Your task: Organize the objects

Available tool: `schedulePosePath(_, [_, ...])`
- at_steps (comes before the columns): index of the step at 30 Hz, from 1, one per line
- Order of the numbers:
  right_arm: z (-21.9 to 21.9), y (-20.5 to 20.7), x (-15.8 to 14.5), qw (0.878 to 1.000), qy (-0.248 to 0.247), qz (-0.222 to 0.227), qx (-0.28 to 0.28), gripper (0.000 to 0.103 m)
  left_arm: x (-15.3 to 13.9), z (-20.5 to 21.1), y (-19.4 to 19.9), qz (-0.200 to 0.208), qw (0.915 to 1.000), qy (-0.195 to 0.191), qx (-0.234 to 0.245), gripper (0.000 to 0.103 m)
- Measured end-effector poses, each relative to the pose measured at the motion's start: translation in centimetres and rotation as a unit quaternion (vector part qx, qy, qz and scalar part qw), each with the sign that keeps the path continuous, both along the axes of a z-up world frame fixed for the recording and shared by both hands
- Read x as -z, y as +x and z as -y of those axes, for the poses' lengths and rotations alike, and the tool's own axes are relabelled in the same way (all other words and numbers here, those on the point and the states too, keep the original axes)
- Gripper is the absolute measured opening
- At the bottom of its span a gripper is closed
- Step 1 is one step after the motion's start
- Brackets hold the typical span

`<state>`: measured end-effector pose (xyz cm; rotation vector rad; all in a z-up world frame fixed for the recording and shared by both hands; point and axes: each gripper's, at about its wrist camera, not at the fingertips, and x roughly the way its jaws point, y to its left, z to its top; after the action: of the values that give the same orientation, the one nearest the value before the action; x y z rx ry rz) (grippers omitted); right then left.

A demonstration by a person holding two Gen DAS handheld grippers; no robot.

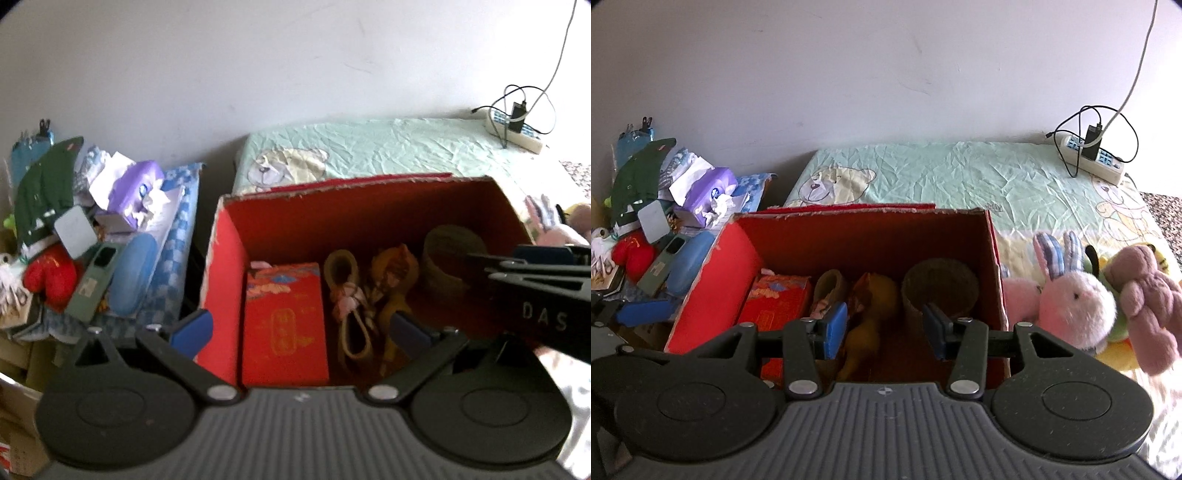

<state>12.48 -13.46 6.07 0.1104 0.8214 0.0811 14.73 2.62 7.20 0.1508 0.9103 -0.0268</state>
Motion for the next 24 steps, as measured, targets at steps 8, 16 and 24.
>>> schedulePosePath(8, [0.0,-2.8,-0.1,1.000,0.009,-0.008,0.000,0.049,0.0,0.2,-2.8,-0.008,1.0000,0.005,0.002,0.102])
schedulePosePath(16, [-0.3,-4.2,0.8,0.999,0.022,-0.030,-0.013,0.049,1.4,0.3,-4.6,-0.043,0.9990,0.006,-0.005,0.102])
schedulePosePath(24, [0.1,-4.5,1.7,0.998,0.025,-0.052,-0.022,0.049,3.0,-0.4,-4.5,-0.079,0.9964,0.000,-0.029,0.102])
